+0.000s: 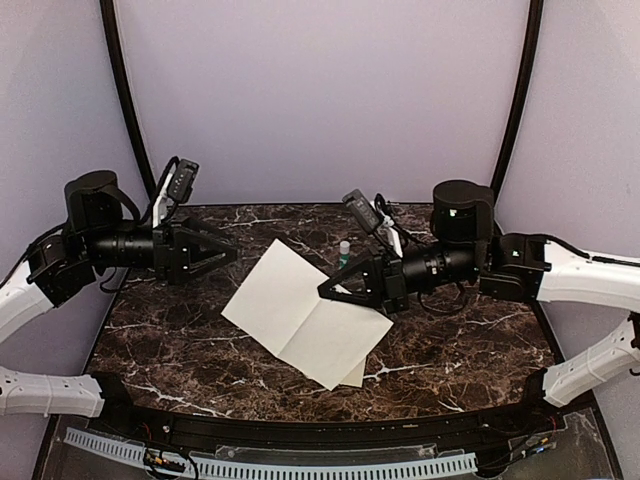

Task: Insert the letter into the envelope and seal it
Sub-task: Fold the letter.

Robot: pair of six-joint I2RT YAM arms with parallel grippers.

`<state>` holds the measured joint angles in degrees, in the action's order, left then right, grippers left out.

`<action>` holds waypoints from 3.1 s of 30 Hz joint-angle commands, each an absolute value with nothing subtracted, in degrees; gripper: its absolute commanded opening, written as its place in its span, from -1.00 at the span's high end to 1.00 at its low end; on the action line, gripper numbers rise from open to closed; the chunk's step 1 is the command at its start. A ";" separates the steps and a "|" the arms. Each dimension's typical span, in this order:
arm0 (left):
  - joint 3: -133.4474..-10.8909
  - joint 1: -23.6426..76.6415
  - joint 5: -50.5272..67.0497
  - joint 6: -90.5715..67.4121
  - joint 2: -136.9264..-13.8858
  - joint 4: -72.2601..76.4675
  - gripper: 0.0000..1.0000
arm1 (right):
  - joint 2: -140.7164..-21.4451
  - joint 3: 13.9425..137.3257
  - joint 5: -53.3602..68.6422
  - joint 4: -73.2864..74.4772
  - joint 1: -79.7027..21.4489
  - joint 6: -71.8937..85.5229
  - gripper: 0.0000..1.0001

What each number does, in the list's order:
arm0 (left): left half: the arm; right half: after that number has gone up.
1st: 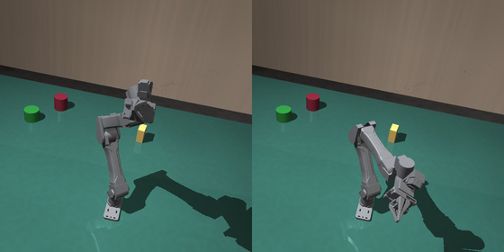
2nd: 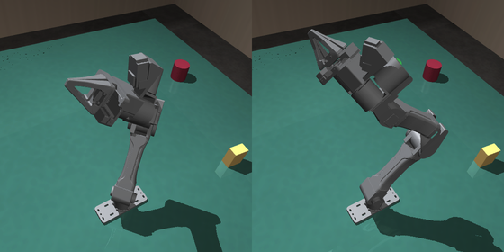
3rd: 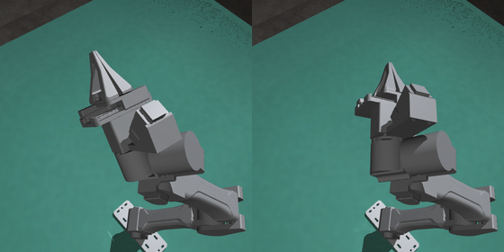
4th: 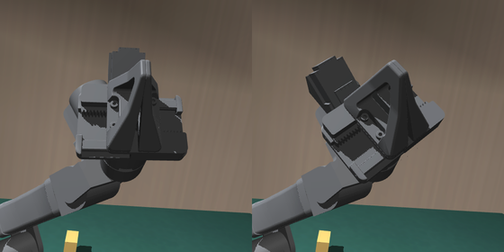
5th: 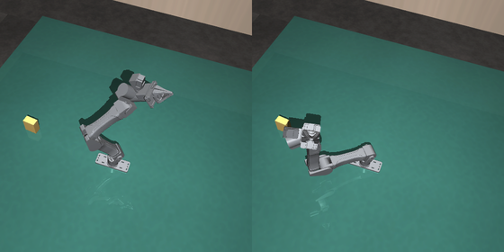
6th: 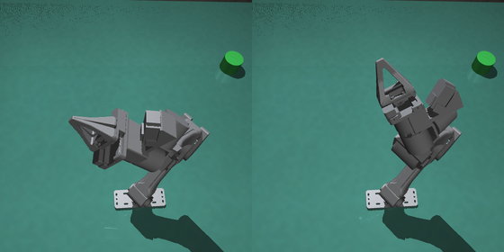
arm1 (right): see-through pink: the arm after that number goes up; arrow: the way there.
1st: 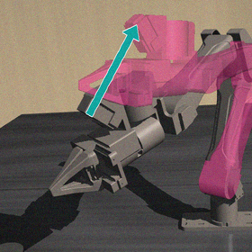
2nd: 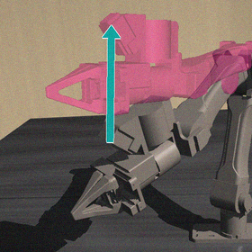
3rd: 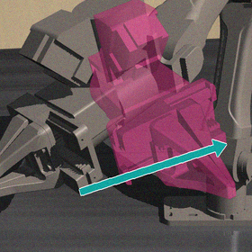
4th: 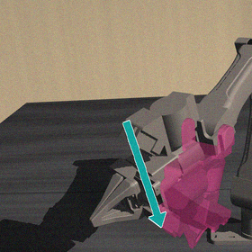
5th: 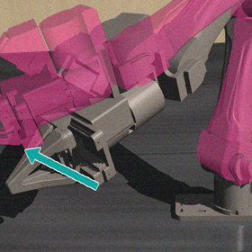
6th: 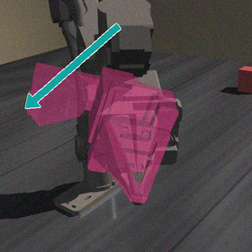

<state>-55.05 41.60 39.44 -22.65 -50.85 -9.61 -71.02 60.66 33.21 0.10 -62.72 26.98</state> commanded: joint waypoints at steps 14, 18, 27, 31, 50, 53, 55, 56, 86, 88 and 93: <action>-59.16 44.04 48.91 -24.37 -60.75 -3.88 -0.74 | -72.70 61.19 35.82 -0.26 -63.51 26.72 1.00; -58.16 44.64 52.59 -26.36 -61.74 0.30 -0.47 | -73.38 61.60 36.11 1.37 -63.54 26.46 1.00; -57.34 45.53 54.20 -25.98 -62.87 0.46 0.14 | -72.96 61.64 36.05 0.26 -63.53 26.69 1.00; -56.55 45.53 53.37 -26.07 -62.67 0.30 0.07 | -72.95 61.66 36.47 0.26 -63.50 26.74 1.00; -56.59 45.46 46.94 -22.45 -59.19 -4.42 1.00 | -71.46 61.09 34.25 2.05 -63.54 26.01 0.75; -57.71 45.44 46.07 -21.41 -58.89 -6.30 1.00 | -70.00 60.02 33.60 2.63 -63.37 25.97 0.79; -58.33 45.29 45.53 -20.26 -58.88 -7.97 1.00 | -68.89 59.23 33.07 2.84 -63.28 26.10 0.82; -58.66 45.23 45.44 -20.02 -58.88 -8.72 1.00 | -68.50 58.90 32.76 2.96 -63.18 26.15 0.82; -60.07 44.12 44.22 -18.81 -58.04 -11.03 0.84 | -67.92 56.06 33.67 2.22 -63.10 27.88 1.00; -60.55 44.10 41.55 -18.25 -57.97 -11.89 0.46 | -67.83 55.99 33.45 1.65 -63.07 28.03 1.00; -62.75 44.11 22.62 -15.49 -54.84 -17.03 -0.26 | -66.74 55.87 28.79 2.79 -63.04 28.60 1.00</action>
